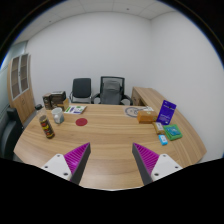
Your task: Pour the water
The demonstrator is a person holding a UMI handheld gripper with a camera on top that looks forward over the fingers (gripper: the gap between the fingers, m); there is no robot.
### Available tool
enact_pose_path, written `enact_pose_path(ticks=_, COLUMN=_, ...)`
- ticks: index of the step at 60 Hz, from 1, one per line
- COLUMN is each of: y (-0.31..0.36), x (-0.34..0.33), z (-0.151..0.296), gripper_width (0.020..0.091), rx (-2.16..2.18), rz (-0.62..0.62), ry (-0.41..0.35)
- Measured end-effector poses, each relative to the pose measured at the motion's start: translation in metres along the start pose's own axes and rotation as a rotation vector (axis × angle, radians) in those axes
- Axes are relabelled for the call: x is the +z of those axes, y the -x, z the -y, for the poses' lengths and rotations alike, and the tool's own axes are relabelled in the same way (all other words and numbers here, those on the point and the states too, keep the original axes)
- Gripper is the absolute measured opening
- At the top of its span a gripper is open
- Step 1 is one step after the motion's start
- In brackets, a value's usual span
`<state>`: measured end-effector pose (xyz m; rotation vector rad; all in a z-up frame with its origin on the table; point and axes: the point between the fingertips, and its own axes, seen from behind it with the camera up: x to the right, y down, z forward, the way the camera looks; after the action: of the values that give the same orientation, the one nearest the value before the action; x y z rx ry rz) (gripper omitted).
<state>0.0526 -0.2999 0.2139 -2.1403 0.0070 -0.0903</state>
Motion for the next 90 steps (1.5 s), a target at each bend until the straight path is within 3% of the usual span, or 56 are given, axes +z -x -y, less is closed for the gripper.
enact_pose_path(ticks=20, y=0.042, x=0.013, z=-0.028, gripper_width=0.0862, rx=-0.016, rz=0.029, ry=0.033)
enact_pose_path(ticks=38, y=0.213, x=0.036, z=-0.047, gripper_width=0.0858, rx=-0.031, rz=0.177, ry=0.039)
enact_pose_path(ticks=51, y=0.346, x=0.093, z=-0.015, gripper_width=0.0862, rx=0.012, rz=0.201, ry=-0.056)
enact_pose_path(ticks=63, y=0.398, x=0.168, z=0.018, gripper_width=0.0861, rx=-0.021, rz=0.124, ry=-0.143)
enact_pose_path(ticks=68, y=0.406, x=0.198, z=0.025, gripper_width=0.0826, rx=-0.003, rz=0.100, ry=-0.149)
enact_pose_path(ticks=72, y=0.407, x=0.217, z=0.028, gripper_width=0.0754, rx=0.021, rz=0.084, ry=-0.160)
enact_pose_path(ticks=75, y=0.405, x=0.227, z=0.030, gripper_width=0.0672, rx=0.029, rz=0.069, ry=-0.166)
enact_pose_path(ticks=78, y=0.404, x=0.234, z=0.032, gripper_width=0.0537, rx=0.028, rz=0.059, ry=-0.179)
enact_pose_path(ticks=81, y=0.405, x=0.238, z=0.037, gripper_width=0.0530, rx=0.029, rz=0.059, ry=-0.207)
enact_pose_path(ticks=90, y=0.409, x=0.243, z=0.042, gripper_width=0.0415, rx=-0.005, rz=0.067, ry=-0.230)
